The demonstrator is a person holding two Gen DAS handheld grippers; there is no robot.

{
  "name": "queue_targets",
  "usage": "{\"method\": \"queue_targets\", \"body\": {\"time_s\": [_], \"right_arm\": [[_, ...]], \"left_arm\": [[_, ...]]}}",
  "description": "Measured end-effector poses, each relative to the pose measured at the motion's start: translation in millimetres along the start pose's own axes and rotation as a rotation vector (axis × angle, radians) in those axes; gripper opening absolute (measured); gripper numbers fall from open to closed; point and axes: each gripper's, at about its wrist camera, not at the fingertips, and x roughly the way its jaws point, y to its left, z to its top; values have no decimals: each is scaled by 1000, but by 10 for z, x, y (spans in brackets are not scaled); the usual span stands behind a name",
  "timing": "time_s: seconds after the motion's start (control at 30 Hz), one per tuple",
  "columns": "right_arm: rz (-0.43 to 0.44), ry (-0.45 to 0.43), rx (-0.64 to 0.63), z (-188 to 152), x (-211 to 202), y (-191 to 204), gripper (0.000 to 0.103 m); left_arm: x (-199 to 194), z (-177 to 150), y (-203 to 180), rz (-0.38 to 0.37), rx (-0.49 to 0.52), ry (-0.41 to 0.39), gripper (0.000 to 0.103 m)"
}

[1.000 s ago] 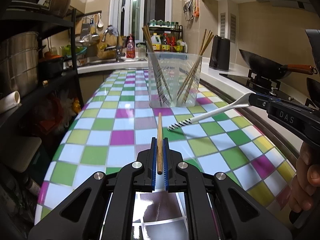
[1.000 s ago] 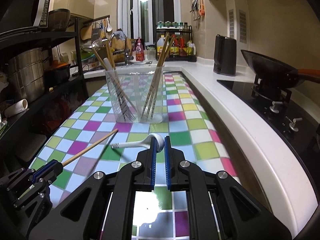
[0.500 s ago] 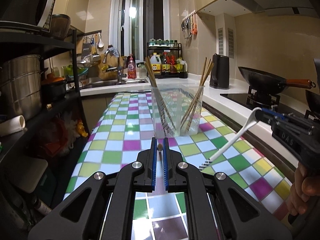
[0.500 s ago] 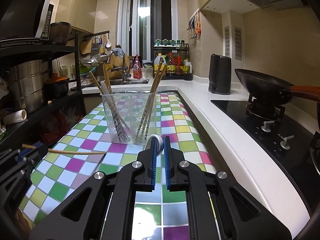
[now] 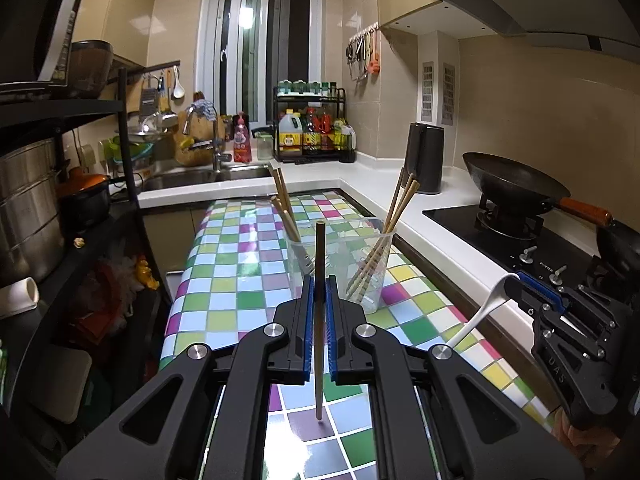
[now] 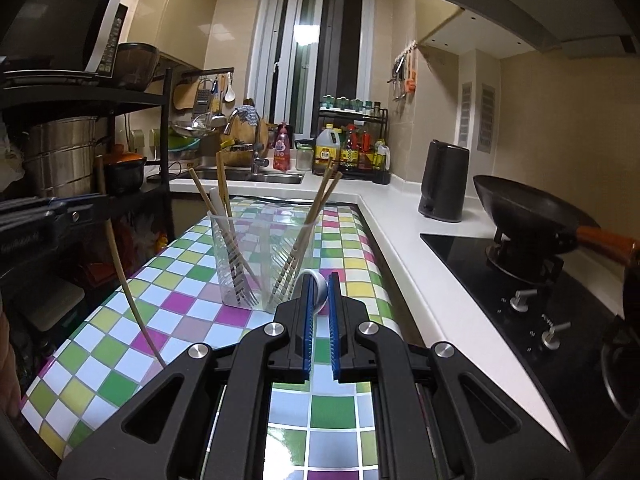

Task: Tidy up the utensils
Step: 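Lift the chopstick in the left tool to the container while the right tool carries the spoon, then open both tools over the container to drop the chopstick and spoon inside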

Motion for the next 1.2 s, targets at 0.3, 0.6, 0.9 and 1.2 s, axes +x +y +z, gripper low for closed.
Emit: {"method": "queue_targets", "body": {"time_s": [0.3, 0.6, 0.9, 1.2], "right_arm": [[-1, -34, -28, 623, -59, 3, 7], [-91, -178, -66, 1644, -6, -2, 7], [-197, -199, -187, 1961, 699, 272, 7], [-122, -20, -209, 1407, 1649, 362, 7]], "left_arm": [[56, 303, 27, -30, 23, 49, 6], [150, 1200, 284, -121, -6, -10, 6], [661, 1689, 326, -153, -41, -103, 6], [1610, 1032, 306, -176, -44, 87, 6]]}}
